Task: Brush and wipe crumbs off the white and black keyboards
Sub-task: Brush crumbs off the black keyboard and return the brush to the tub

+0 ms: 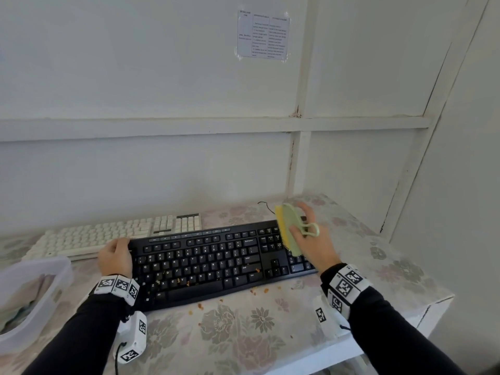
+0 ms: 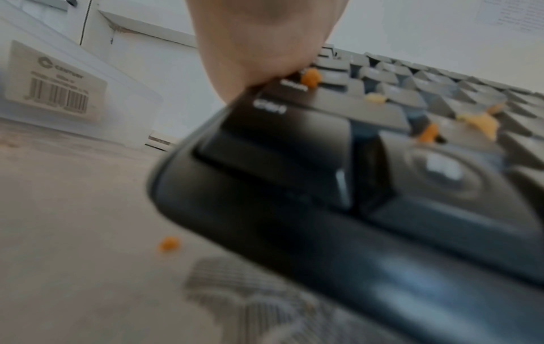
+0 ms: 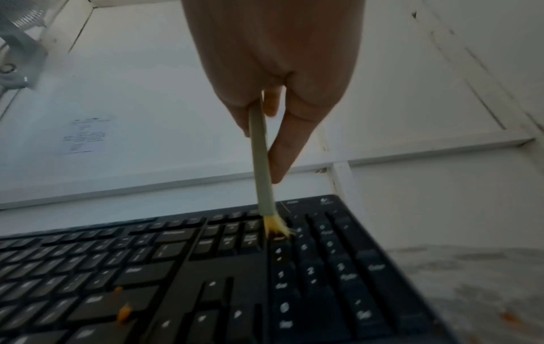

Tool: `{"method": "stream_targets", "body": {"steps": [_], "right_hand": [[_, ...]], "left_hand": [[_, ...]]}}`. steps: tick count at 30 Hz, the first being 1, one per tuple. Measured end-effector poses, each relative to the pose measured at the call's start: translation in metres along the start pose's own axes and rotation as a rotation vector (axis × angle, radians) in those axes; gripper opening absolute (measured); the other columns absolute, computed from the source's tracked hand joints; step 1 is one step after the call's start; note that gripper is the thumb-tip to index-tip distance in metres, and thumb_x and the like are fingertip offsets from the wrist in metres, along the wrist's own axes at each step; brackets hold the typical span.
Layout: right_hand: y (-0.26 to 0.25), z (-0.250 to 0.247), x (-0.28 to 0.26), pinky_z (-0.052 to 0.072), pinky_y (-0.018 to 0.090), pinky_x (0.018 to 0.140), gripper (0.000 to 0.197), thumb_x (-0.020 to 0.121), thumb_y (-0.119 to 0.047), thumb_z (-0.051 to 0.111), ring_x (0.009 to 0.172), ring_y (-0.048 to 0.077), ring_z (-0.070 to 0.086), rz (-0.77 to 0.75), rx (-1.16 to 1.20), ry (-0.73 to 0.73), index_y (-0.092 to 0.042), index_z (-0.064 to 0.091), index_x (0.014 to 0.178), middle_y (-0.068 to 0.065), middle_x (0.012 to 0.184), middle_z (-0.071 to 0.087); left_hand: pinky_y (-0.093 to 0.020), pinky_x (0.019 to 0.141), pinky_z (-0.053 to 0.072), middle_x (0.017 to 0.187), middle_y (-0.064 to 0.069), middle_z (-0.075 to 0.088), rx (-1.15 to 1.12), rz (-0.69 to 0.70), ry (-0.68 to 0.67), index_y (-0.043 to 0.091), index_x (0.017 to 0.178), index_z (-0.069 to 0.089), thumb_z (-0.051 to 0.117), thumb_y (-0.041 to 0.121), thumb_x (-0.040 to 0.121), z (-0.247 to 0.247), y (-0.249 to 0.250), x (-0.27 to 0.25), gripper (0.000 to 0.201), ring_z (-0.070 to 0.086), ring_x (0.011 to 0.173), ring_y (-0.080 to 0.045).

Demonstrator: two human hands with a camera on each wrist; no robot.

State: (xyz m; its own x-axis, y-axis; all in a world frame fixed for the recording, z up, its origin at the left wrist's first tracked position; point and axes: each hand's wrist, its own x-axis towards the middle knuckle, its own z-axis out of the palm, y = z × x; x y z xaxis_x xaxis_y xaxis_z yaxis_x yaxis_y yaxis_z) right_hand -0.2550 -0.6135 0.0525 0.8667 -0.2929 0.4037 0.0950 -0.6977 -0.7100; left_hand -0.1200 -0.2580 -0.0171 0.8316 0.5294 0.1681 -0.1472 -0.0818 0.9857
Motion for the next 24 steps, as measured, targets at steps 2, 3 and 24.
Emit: {"method": "stream_targets", "body": {"steps": [2, 3, 24], "right_hand": [[0.002, 0.006, -0.003, 0.038, 0.012, 0.038, 0.047, 0.091, -0.004, 0.046, 0.044, 0.01, 0.046, 0.013, -0.05, -0.058, -0.028, 0.039, 0.13, 0.006, 0.065, 0.058], [0.004, 0.006, -0.004, 0.035, 0.012, 0.037, 0.046, 0.089, -0.002, 0.044, 0.042, 0.01, 0.041, 0.037, -0.094, -0.091, -0.028, 0.043, 0.126, 0.008, 0.063, 0.056], [-0.032, 0.05, -0.023, 0.032, 0.01, 0.043, 0.043, 0.088, 0.001, 0.045, 0.044, 0.003, 0.048, -0.161, 0.011, -0.241, -0.02, 0.045, 0.126, -0.007, 0.055, 0.043]], "left_hand": [[-0.029, 0.054, 0.027, 0.065, -0.012, 0.042, 0.011, 0.012, 0.005, 0.007, 0.074, 0.053, 0.048, 0.013, 0.086, 0.0, -0.001, 0.001, 0.015, 0.036, 0.064, -0.02], [-0.03, 0.054, 0.027, 0.066, -0.013, 0.042, 0.018, 0.019, 0.005, 0.006, 0.074, 0.053, 0.048, 0.012, 0.087, 0.0, -0.002, 0.002, 0.015, 0.037, 0.064, -0.021], [-0.031, 0.06, 0.031, 0.069, -0.014, 0.047, -0.009, 0.006, -0.012, 0.005, 0.073, 0.054, 0.05, 0.01, 0.087, 0.0, -0.008, 0.008, 0.016, 0.04, 0.064, -0.021]]}}
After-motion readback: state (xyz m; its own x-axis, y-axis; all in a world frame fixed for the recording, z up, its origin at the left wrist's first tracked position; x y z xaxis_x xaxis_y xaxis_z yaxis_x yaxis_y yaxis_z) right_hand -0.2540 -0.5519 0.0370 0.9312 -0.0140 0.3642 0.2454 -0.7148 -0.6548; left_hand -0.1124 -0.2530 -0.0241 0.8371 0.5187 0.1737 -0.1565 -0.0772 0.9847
